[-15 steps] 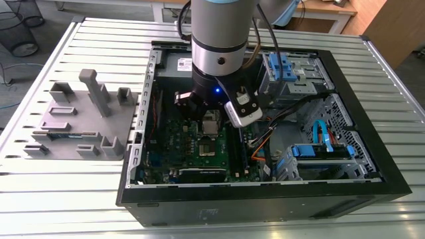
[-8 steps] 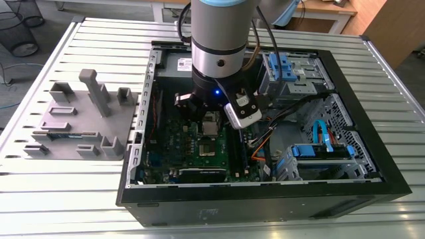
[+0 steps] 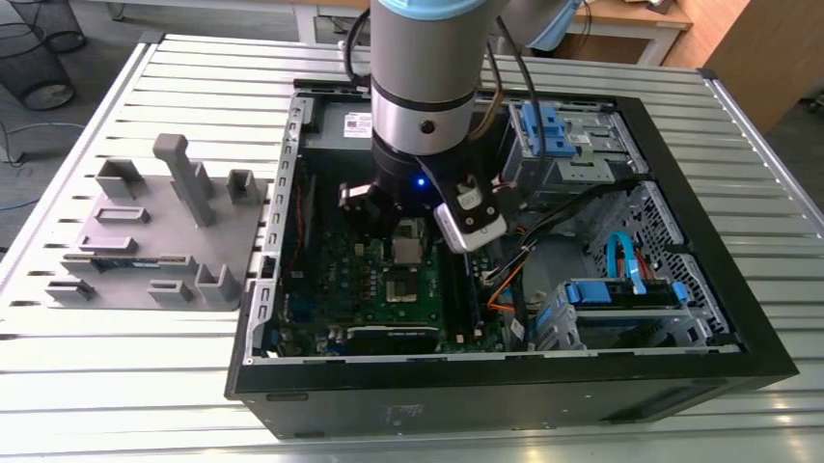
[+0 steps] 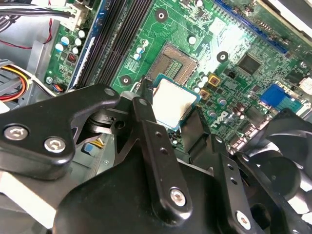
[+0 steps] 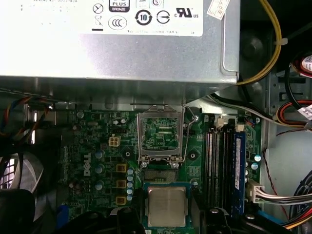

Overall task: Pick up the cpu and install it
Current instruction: 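Place the cpu into insertion slot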

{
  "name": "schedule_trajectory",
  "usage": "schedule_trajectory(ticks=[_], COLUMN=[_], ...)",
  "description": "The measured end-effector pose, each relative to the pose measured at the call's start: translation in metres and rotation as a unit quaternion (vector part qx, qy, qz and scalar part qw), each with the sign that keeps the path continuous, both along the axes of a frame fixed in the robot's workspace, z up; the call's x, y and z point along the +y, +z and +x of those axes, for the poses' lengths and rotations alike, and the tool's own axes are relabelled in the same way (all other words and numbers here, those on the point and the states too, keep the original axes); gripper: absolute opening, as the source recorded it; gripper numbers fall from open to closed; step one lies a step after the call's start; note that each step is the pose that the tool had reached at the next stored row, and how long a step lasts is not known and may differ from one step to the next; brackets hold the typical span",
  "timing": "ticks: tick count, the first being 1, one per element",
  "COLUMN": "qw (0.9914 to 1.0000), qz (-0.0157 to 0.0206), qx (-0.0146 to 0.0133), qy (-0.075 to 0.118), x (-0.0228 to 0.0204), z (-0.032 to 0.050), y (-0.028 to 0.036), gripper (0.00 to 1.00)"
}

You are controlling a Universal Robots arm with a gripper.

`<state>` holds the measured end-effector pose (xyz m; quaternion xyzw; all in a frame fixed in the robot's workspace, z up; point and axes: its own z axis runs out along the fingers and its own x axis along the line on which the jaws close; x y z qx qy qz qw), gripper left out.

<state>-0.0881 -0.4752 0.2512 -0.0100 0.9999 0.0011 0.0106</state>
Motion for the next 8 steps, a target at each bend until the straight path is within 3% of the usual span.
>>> schedule_trajectory(ticks=[8], qw=[1.00000], qz=[-0.0001], qx=[0.0001], qy=[0.002], x=[-0.0044], z=[0.0000], y=[-0.0105], gripper=[0.47])
